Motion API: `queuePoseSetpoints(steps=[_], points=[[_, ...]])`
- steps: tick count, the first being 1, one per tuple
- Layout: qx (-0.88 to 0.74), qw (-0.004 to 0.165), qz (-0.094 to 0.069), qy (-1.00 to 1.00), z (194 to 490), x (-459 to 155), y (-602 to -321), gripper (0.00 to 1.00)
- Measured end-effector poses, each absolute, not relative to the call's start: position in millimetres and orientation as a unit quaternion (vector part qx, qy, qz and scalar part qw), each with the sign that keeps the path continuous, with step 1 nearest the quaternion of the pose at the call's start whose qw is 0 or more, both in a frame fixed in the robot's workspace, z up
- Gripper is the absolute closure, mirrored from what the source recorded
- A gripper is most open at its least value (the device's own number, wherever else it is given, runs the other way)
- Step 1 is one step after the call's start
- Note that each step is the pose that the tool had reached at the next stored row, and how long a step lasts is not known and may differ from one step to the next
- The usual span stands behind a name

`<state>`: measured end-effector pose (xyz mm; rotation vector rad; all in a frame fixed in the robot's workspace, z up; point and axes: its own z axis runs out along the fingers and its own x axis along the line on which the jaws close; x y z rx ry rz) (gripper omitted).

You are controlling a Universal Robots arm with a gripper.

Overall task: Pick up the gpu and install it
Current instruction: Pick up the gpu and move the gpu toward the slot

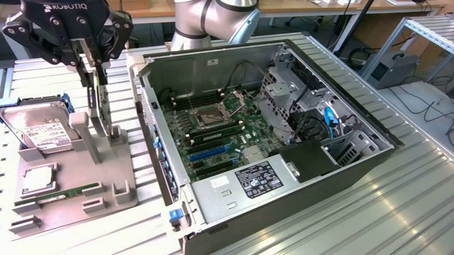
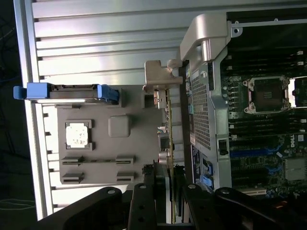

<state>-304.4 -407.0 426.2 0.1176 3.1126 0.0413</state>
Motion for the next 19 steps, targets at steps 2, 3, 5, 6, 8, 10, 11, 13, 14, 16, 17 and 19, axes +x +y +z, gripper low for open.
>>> queuePoseSetpoints(steps=[2, 3, 5, 6, 8, 10, 11, 13, 14, 16, 17, 19], points=[[0.038, 0.013, 0.013, 0.999, 426.2, -301.9, -407.1, 0.73], [0.038, 0.013, 0.013, 0.999, 426.2, -300.1, -407.0, 0.73], [0.038, 0.013, 0.013, 0.999, 426.1, -297.6, -407.1, 0.73], [0.038, 0.013, 0.013, 0.999, 426.1, -296.1, -407.1, 0.73], [0.038, 0.013, 0.013, 0.999, 426.1, -293.0, -407.1, 0.73], [0.038, 0.013, 0.013, 0.999, 426.1, -290.4, -407.1, 0.73], [0.038, 0.013, 0.013, 0.999, 426.1, -289.5, -407.1, 0.73], [0.038, 0.013, 0.013, 0.999, 426.2, -287.0, -407.0, 0.73], [0.038, 0.013, 0.013, 0.999, 426.2, -286.1, -407.1, 0.73], [0.038, 0.013, 0.013, 0.999, 426.2, -284.0, -407.1, 0.73], [0.038, 0.013, 0.013, 0.999, 426.2, -282.8, -407.1, 0.73], [0.038, 0.013, 0.013, 0.999, 426.1, -280.1, -407.1, 0.73]])
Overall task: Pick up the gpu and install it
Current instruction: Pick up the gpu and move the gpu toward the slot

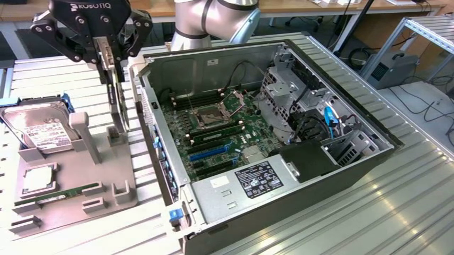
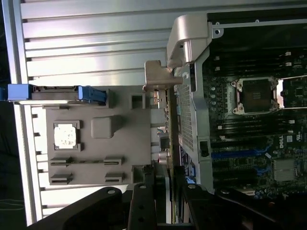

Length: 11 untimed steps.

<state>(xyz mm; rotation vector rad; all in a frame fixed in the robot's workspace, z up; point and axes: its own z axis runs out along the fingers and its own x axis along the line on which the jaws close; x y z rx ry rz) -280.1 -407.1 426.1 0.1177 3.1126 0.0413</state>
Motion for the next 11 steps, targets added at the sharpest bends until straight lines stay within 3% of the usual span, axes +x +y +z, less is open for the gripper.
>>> queuePoseSetpoints(steps=[11], points=[[0.038, 0.013, 0.013, 0.999, 426.1, -198.0, -407.1, 0.73]])
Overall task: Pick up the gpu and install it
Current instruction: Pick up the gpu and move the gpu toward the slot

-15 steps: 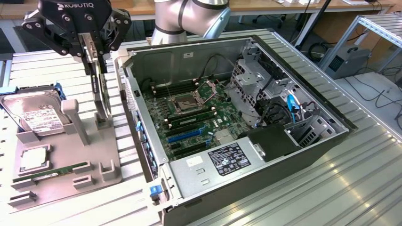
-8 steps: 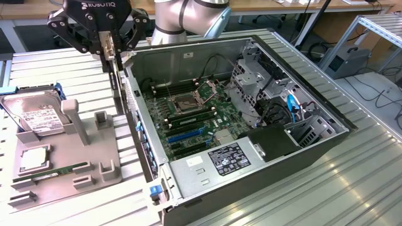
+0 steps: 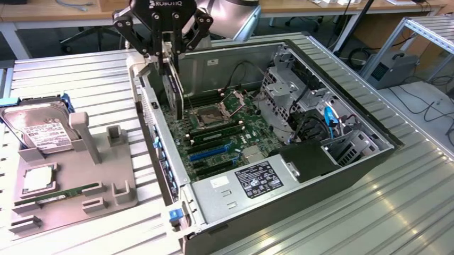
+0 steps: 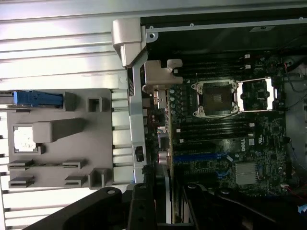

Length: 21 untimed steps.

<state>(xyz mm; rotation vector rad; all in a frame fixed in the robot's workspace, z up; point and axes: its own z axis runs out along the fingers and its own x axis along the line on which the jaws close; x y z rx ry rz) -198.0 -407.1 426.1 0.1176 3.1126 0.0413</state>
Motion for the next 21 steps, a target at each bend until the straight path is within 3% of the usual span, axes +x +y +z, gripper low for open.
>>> queuePoseSetpoints(steps=[21], points=[[0.038, 0.013, 0.013, 0.999, 425.3, -173.7, -407.1, 0.73]])
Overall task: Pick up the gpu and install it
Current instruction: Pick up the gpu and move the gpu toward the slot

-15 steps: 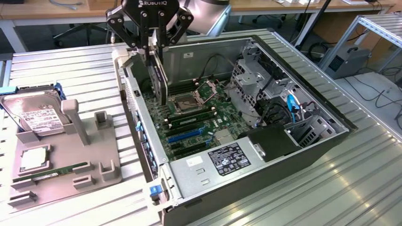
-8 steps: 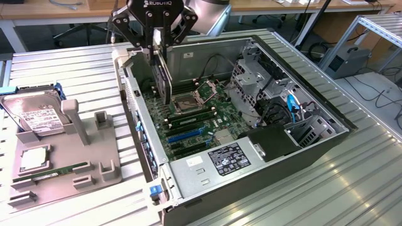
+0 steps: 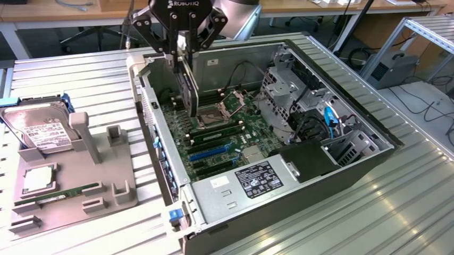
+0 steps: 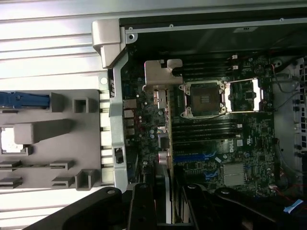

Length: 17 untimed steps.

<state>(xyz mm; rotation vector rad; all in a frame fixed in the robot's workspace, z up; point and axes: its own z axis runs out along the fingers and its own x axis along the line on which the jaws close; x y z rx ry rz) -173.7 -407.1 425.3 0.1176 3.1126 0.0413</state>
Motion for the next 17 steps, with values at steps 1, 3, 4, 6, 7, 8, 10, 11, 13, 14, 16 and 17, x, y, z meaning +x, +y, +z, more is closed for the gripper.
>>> queuePoseSetpoints(steps=[1, 3, 4, 6, 7, 8, 10, 11, 13, 14, 16, 17], points=[[0.038, 0.013, 0.013, 0.999, 425.3, -172.8, -407.1, 0.73], [0.038, 0.013, 0.013, 0.999, 425.2, -171.1, -407.1, 0.73], [0.038, 0.013, 0.013, 0.999, 425.2, -170.3, -407.1, 0.73], [0.038, 0.013, 0.013, 0.999, 425.1, -168.6, -407.1, 0.73], [0.038, 0.013, 0.013, 0.999, 425.1, -167.7, -407.1, 0.73], [0.038, 0.013, 0.013, 0.999, 425.1, -166.7, -407.1, 0.73], [0.038, 0.013, 0.013, 0.999, 425.1, -164.9, -407.1, 0.73], [0.038, 0.013, 0.013, 0.999, 425.0, -164.0, -407.1, 0.73], [0.038, 0.013, 0.013, 0.999, 425.0, -162.4, -407.1, 0.73], [0.038, 0.013, 0.013, 0.999, 425.0, -161.8, -407.1, 0.73], [0.038, 0.013, 0.013, 0.999, 424.9, -160.3, -407.1, 0.73], [0.038, 0.013, 0.013, 0.999, 424.9, -159.6, -407.1, 0.73]])
